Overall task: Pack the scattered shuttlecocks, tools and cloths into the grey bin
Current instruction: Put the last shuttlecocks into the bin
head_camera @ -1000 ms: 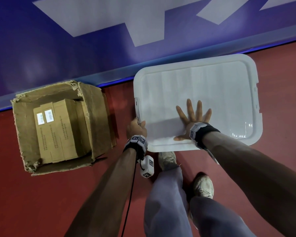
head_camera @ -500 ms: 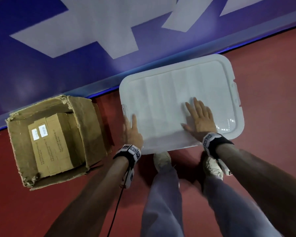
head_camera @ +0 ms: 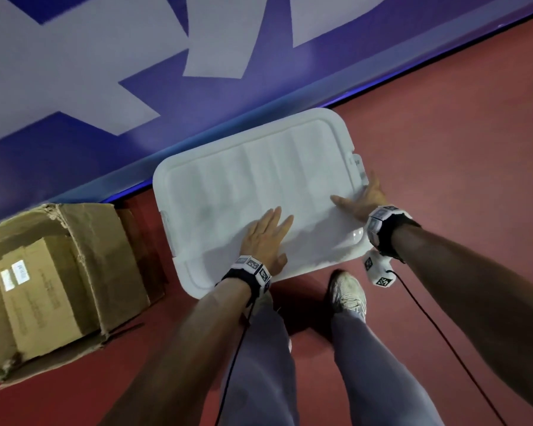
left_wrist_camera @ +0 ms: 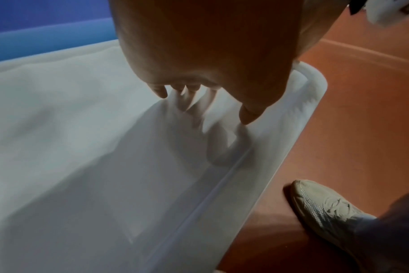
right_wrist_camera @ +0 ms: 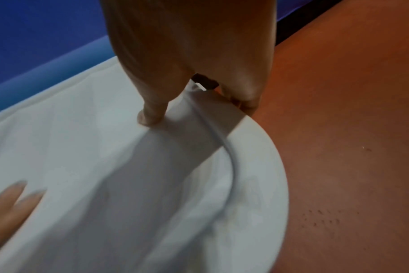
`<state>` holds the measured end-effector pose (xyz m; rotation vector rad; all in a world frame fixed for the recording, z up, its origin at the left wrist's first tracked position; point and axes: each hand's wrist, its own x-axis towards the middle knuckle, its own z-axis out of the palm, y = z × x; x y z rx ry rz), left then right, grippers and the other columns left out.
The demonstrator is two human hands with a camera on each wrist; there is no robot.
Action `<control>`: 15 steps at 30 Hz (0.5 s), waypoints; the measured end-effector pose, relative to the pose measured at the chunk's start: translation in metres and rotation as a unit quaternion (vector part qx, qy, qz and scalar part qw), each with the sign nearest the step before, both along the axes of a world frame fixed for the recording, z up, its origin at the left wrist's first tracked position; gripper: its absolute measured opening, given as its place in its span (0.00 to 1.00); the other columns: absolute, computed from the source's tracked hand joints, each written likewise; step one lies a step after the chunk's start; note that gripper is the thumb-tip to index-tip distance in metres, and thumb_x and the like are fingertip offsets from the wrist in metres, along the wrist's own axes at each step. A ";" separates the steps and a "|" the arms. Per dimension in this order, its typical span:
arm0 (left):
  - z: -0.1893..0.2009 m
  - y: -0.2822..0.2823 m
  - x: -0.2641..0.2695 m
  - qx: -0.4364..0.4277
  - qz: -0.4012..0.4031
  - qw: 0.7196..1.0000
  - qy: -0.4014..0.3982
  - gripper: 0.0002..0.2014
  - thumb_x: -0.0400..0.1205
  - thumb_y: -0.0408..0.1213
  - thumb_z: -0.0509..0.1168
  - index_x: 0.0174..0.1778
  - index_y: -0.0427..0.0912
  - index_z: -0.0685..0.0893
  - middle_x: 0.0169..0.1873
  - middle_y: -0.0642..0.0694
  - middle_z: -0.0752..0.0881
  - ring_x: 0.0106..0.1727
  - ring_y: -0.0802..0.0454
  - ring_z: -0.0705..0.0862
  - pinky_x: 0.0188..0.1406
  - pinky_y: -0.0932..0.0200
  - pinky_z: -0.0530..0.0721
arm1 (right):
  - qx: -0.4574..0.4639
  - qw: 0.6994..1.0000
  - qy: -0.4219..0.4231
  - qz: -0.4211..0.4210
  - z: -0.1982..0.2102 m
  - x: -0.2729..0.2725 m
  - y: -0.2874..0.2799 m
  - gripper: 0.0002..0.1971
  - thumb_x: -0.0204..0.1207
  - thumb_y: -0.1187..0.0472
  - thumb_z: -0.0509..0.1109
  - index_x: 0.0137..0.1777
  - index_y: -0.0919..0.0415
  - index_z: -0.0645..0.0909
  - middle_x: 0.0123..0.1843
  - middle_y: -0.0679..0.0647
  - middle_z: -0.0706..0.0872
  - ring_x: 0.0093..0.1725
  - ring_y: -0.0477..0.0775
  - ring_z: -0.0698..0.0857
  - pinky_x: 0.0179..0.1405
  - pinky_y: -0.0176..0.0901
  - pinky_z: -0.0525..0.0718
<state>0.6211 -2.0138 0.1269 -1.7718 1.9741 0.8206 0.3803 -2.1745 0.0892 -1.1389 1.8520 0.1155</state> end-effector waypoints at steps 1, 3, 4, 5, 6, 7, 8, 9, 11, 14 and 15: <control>-0.001 -0.001 0.003 0.007 -0.014 1.000 -0.009 0.48 0.81 0.53 0.66 0.91 0.57 0.41 0.91 0.48 0.39 0.91 0.49 0.40 0.89 0.43 0.53 | 0.014 1.000 0.010 0.005 0.002 -0.003 -0.005 0.71 0.51 0.31 0.88 0.88 0.54 0.51 0.84 0.64 0.66 0.82 0.68 0.71 0.81 0.63 0.72; 0.000 -0.007 0.011 0.024 -0.049 0.998 -0.019 0.48 0.81 0.53 0.65 0.91 0.57 0.40 0.91 0.48 0.39 0.91 0.49 0.41 0.88 0.43 0.54 | 0.022 0.999 0.038 0.030 0.008 -0.009 -0.017 0.62 0.51 0.34 0.90 0.81 0.56 0.62 0.77 0.62 0.66 0.76 0.69 0.74 0.77 0.64 0.76; 0.001 -0.011 0.015 0.032 -0.070 0.997 -0.021 0.48 0.82 0.53 0.65 0.91 0.57 0.40 0.91 0.48 0.39 0.91 0.49 0.41 0.88 0.42 0.55 | 0.012 0.998 0.047 0.043 0.011 -0.011 -0.021 0.56 0.53 0.36 0.90 0.77 0.56 0.66 0.73 0.61 0.67 0.73 0.69 0.76 0.74 0.63 0.79; 0.004 -0.015 0.019 0.041 -0.092 0.995 -0.026 0.47 0.82 0.53 0.64 0.91 0.57 0.40 0.91 0.48 0.38 0.91 0.49 0.42 0.87 0.42 0.56 | -0.003 0.997 0.049 0.053 0.017 -0.012 -0.025 0.52 0.55 0.38 0.90 0.74 0.57 0.69 0.71 0.61 0.71 0.70 0.68 0.78 0.69 0.61 0.81; 0.006 -0.019 0.022 0.048 -0.112 0.992 -0.034 0.47 0.82 0.53 0.64 0.91 0.57 0.39 0.91 0.48 0.38 0.91 0.49 0.42 0.87 0.43 0.57 | -0.020 0.998 0.034 0.051 0.015 -0.014 -0.028 0.47 0.58 0.39 0.89 0.72 0.59 0.71 0.70 0.62 0.75 0.65 0.67 0.81 0.62 0.58 0.83; 0.008 -0.021 0.024 0.054 -0.129 0.989 -0.042 0.48 0.82 0.54 0.64 0.90 0.58 0.39 0.90 0.48 0.38 0.91 0.49 0.42 0.86 0.43 0.58 | -0.034 0.999 0.006 0.041 0.015 -0.014 -0.029 0.42 0.63 0.42 0.88 0.70 0.59 0.73 0.67 0.61 0.80 0.60 0.65 0.83 0.56 0.53 0.83; 0.009 -0.024 0.026 0.061 -0.141 0.987 -0.045 0.48 0.82 0.54 0.64 0.90 0.58 0.38 0.90 0.48 0.37 0.91 0.50 0.42 0.86 0.43 0.58 | -0.041 0.999 -0.029 0.022 0.012 -0.015 -0.029 0.37 0.68 0.44 0.86 0.70 0.60 0.74 0.64 0.60 0.83 0.56 0.63 0.84 0.52 0.50 0.82; 0.009 -0.026 0.028 0.068 -0.145 0.986 -0.043 0.49 0.82 0.55 0.65 0.90 0.58 0.38 0.90 0.48 0.36 0.91 0.50 0.41 0.87 0.43 0.58 | -0.045 0.997 -0.058 0.010 0.013 -0.015 -0.028 0.33 0.72 0.47 0.84 0.71 0.59 0.75 0.61 0.57 0.85 0.55 0.62 0.85 0.52 0.49 0.82; 0.009 -0.028 0.029 0.078 -0.148 0.985 -0.037 0.50 0.81 0.56 0.66 0.90 0.59 0.37 0.90 0.48 0.35 0.91 0.50 0.41 0.87 0.44 0.56 | -0.062 0.994 -0.086 0.018 0.010 -0.015 -0.022 0.28 0.78 0.48 0.79 0.73 0.58 0.77 0.58 0.56 0.87 0.58 0.64 0.88 0.57 0.51 0.85; 0.010 -0.028 0.028 0.088 -0.141 0.986 -0.028 0.50 0.80 0.56 0.66 0.90 0.60 0.37 0.90 0.49 0.35 0.91 0.51 0.39 0.88 0.45 0.55 | -0.115 0.990 -0.066 0.051 0.006 -0.012 -0.011 0.23 0.83 0.49 0.74 0.72 0.62 0.80 0.59 0.64 0.90 0.58 0.69 0.88 0.58 0.54 0.85; 0.012 -0.028 0.027 0.091 -0.136 0.986 -0.030 0.50 0.80 0.56 0.66 0.90 0.60 0.38 0.90 0.49 0.35 0.91 0.51 0.39 0.88 0.45 0.54 | -0.129 0.988 -0.063 0.050 0.006 -0.012 -0.009 0.23 0.83 0.50 0.73 0.72 0.63 0.80 0.58 0.66 0.89 0.58 0.70 0.87 0.56 0.53 0.84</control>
